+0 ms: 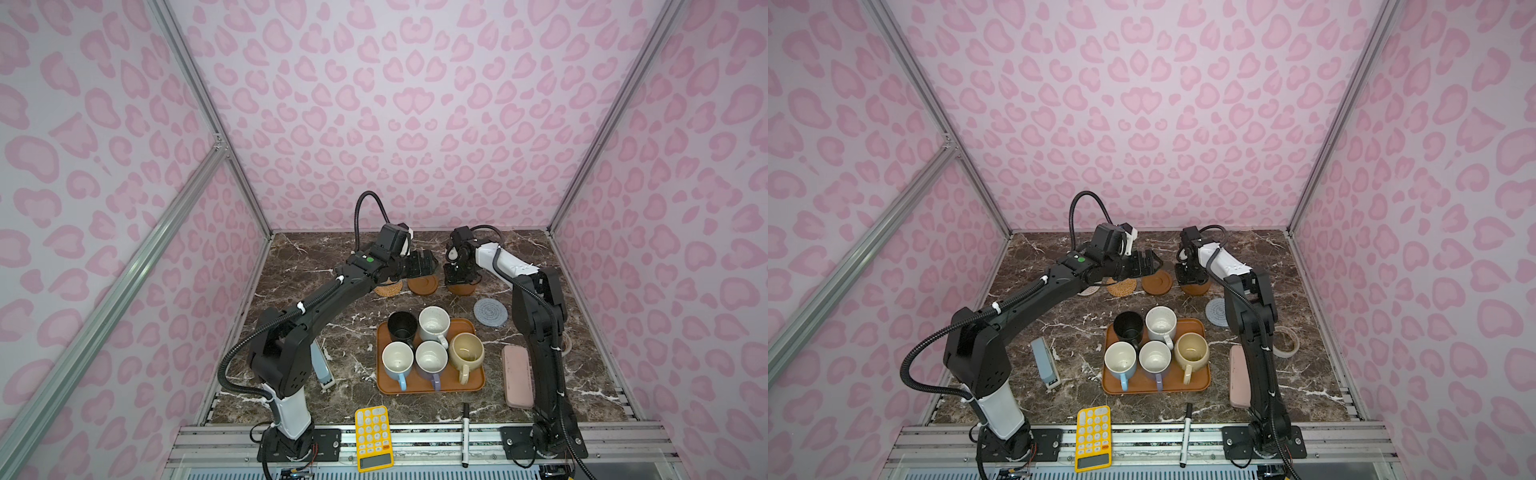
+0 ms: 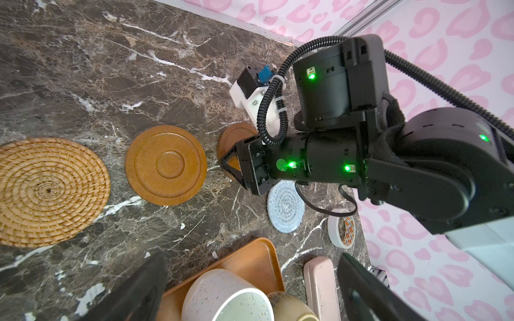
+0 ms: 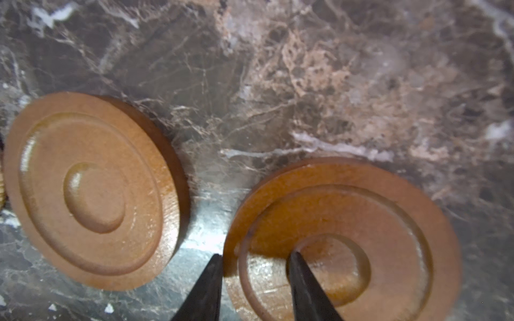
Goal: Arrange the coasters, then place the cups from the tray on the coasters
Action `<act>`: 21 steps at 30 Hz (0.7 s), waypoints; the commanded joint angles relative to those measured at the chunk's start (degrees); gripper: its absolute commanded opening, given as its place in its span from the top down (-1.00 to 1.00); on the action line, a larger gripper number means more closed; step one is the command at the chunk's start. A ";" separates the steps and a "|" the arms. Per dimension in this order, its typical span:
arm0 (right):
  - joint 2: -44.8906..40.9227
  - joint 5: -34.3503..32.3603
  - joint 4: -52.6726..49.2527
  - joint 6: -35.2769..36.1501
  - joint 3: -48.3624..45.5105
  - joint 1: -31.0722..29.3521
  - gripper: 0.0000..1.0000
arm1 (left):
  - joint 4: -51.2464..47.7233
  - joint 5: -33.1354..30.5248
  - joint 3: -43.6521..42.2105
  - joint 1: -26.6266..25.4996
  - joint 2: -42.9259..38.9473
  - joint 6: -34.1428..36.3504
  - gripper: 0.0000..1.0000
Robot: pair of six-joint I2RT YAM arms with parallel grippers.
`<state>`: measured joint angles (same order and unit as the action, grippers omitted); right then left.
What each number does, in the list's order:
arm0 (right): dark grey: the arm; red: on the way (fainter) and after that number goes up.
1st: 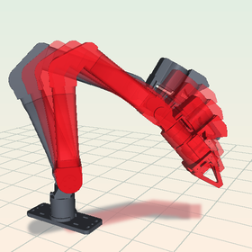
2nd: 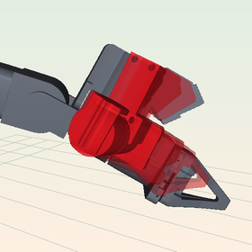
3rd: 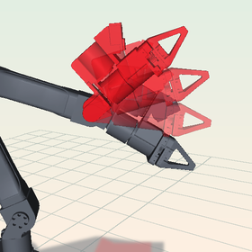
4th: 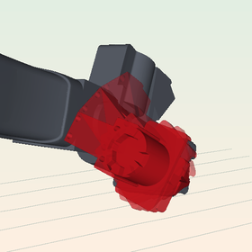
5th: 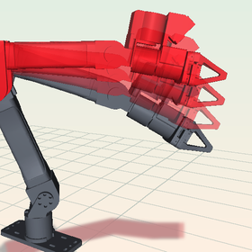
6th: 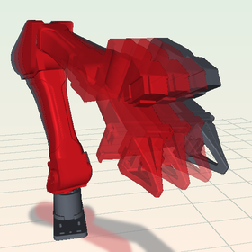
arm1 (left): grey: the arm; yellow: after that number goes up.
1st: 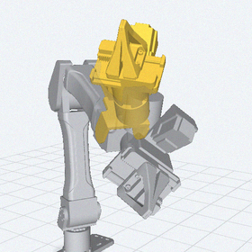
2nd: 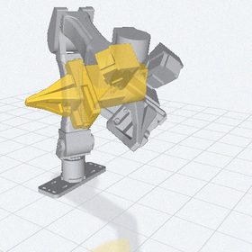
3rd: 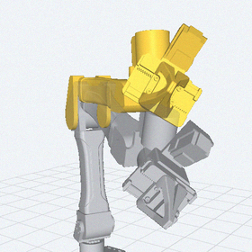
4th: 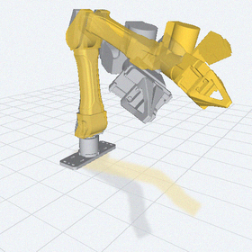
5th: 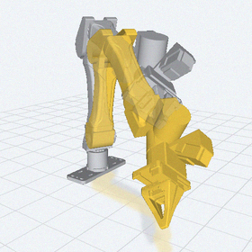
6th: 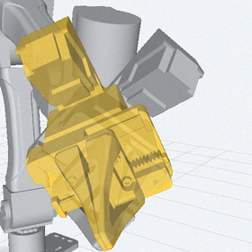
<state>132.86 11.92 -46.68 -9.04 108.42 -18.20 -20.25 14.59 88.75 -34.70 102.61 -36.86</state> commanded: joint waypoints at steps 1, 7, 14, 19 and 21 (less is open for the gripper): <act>2.06 2.29 -3.86 -1.22 -0.45 -0.77 0.21 | 2.65 0.62 -0.46 0.14 -1.09 -0.05 -0.94; 1.06 1.97 -3.37 -2.90 -0.63 -0.87 0.24 | 2.45 0.46 -1.53 0.24 -1.83 -0.11 -0.94; 0.63 2.42 -3.52 -3.03 2.53 -0.68 0.21 | 3.02 -0.69 -2.34 0.72 -3.36 -0.83 -0.94; 1.12 0.86 -7.04 -2.75 8.60 -0.74 0.19 | 3.22 -0.68 -2.94 1.21 -4.73 -0.77 -0.94; 0.20 0.58 -7.62 -2.89 9.36 -0.78 0.17 | 3.53 -1.09 -3.89 1.30 -5.78 -1.01 -0.94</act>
<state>133.38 13.28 -51.27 -11.64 116.97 -18.98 -19.20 13.96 85.78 -33.56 98.48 -37.47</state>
